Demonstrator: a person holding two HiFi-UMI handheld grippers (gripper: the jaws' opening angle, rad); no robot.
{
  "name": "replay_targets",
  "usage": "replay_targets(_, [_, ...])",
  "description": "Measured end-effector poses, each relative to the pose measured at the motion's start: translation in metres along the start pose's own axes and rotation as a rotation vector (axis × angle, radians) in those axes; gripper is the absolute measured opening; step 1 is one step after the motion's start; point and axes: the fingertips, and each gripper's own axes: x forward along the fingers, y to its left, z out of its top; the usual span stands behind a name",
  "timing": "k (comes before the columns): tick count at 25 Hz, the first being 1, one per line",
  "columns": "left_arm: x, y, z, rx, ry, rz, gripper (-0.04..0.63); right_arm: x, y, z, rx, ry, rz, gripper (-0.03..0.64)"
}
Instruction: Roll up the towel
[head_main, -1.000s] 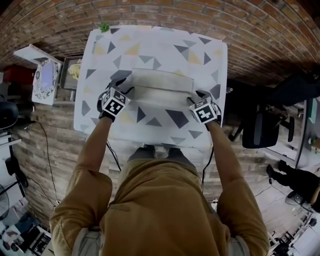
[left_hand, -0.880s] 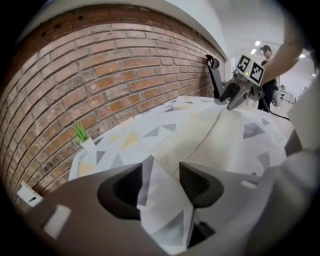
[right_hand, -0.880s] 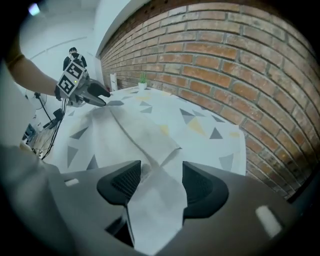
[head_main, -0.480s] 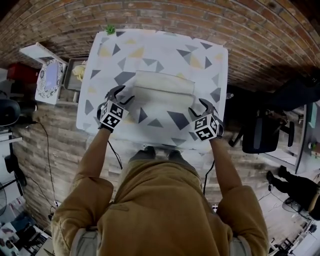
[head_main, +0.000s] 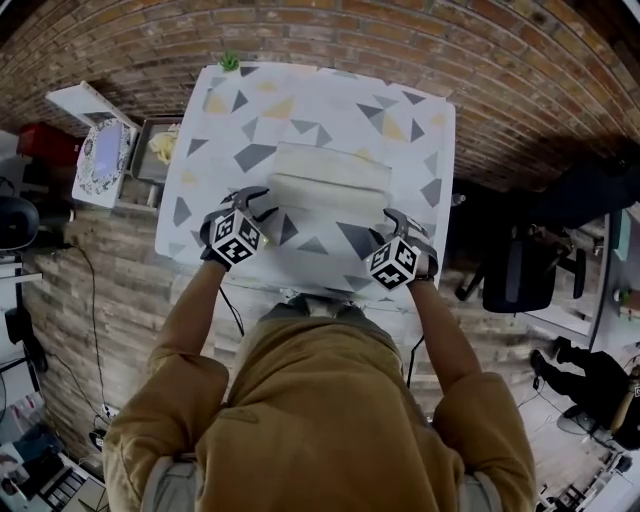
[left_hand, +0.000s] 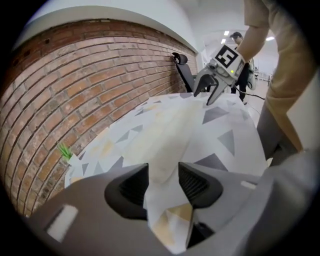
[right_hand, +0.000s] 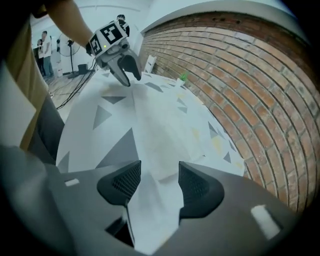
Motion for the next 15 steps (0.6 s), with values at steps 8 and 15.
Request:
replay_targets(8, [0.016,-0.011,-0.005,0.108,0.057,-0.058,0.203,0.013,0.005,-0.003,-0.100,0.062,0.007,0.205])
replay_targets(15, [0.021,-0.010,-0.014,0.134,0.096,-0.080,0.170,0.019,0.003,-0.005,-0.134,0.083,0.005,0.155])
